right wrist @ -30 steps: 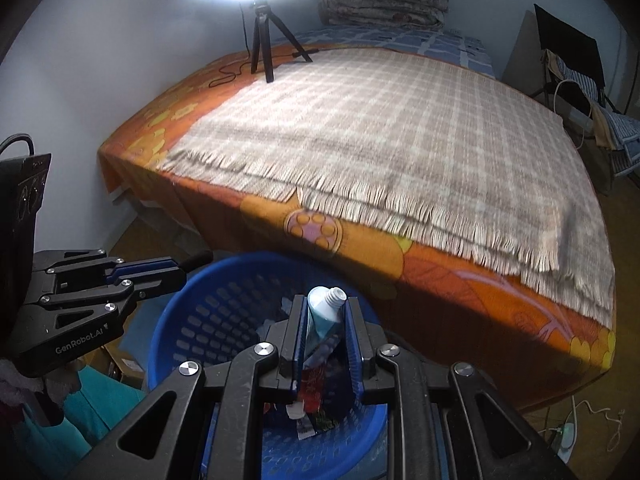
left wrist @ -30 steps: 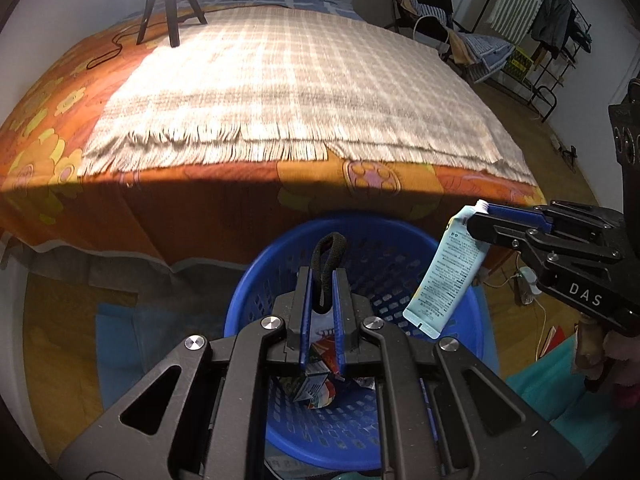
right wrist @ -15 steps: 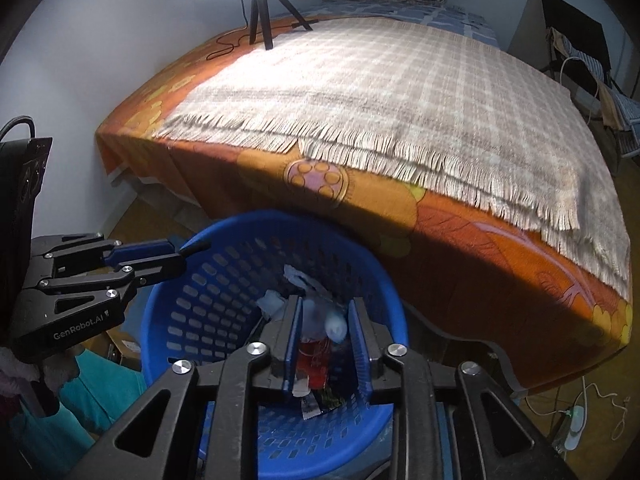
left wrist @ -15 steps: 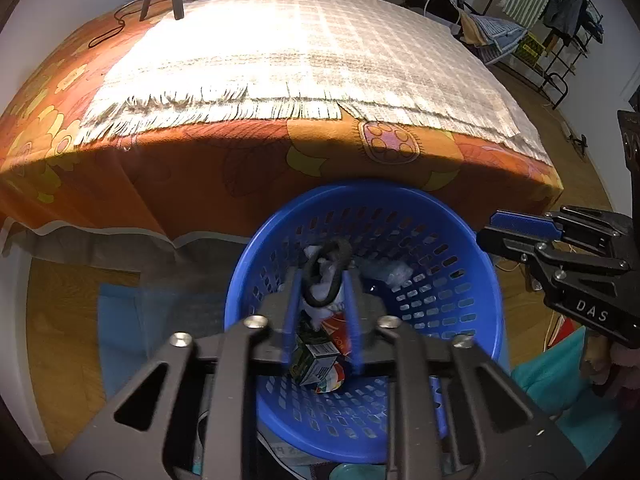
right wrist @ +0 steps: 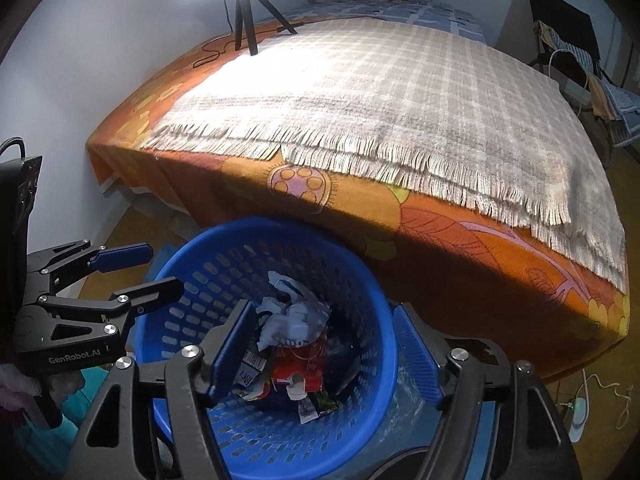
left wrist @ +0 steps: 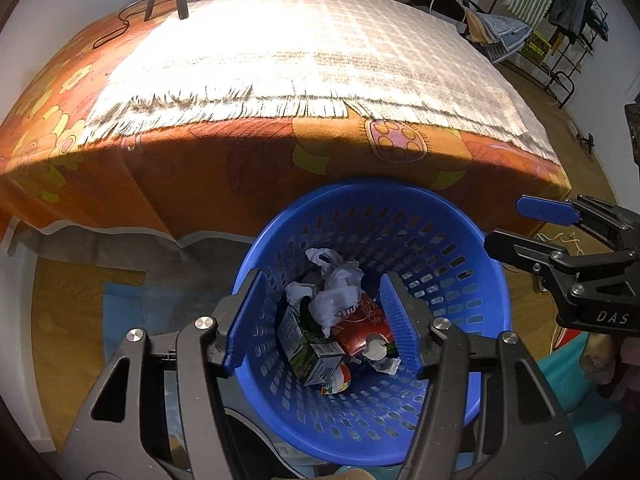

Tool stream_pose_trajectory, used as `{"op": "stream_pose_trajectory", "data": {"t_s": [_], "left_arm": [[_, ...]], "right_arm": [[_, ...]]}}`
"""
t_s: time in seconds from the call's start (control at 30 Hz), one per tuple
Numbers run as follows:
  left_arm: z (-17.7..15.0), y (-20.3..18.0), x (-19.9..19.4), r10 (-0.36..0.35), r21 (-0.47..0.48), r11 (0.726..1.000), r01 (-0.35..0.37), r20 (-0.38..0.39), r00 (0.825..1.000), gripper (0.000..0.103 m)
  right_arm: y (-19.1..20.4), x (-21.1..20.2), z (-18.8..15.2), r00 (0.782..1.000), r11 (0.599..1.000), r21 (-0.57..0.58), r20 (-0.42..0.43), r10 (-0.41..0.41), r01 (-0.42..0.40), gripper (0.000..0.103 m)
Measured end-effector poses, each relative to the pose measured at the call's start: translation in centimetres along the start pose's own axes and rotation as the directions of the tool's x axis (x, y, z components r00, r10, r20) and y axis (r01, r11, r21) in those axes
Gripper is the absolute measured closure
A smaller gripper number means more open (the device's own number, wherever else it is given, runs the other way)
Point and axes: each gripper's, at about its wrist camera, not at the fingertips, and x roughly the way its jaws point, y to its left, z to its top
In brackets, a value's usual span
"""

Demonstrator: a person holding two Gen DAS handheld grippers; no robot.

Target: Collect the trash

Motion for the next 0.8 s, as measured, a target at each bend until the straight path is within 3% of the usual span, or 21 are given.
{"op": "stream_pose_trajectory", "data": {"t_s": [0.13,0.27,0.37,0.53,0.8], "left_arm": [[0.0,-0.1,0.0,0.007,0.003,1.0,-0.007,-0.003,1.0,0.041],[0.0,0.0,0.1,0.018,0.003,1.0,-0.017,-0.005,1.0,0.04],[0.1,-0.1,0.1,0.027,0.005,1.0,-0.027,0.0,1.0,0.032],[0.4,0.0,-0.3,0.047,0.005,0.999,-0.047,0.011,0.999,0.032],[1.8,0.3,-1.7,0.061,-0.009,0.998,-0.061,0.061,0.996,0.032]], "right_arm": [[0.1,-0.1,0.0,1.0,1.0,-0.006,0.005,-0.014,0.014,0.016],[0.0,-0.4,0.2,1.0,1.0,-0.001,0.021,-0.022,0.022,0.015],[-0.2,-0.7,0.4,0.999,1.0,0.009,0.03,-0.027,0.026,0.012],[-0.2,-1.3,0.8,0.998,0.999,0.006,0.052,-0.046,0.045,0.01],[-0.2,-4.2,2.1,0.981,0.995,0.012,0.163,-0.103,0.103,0.006]]}}
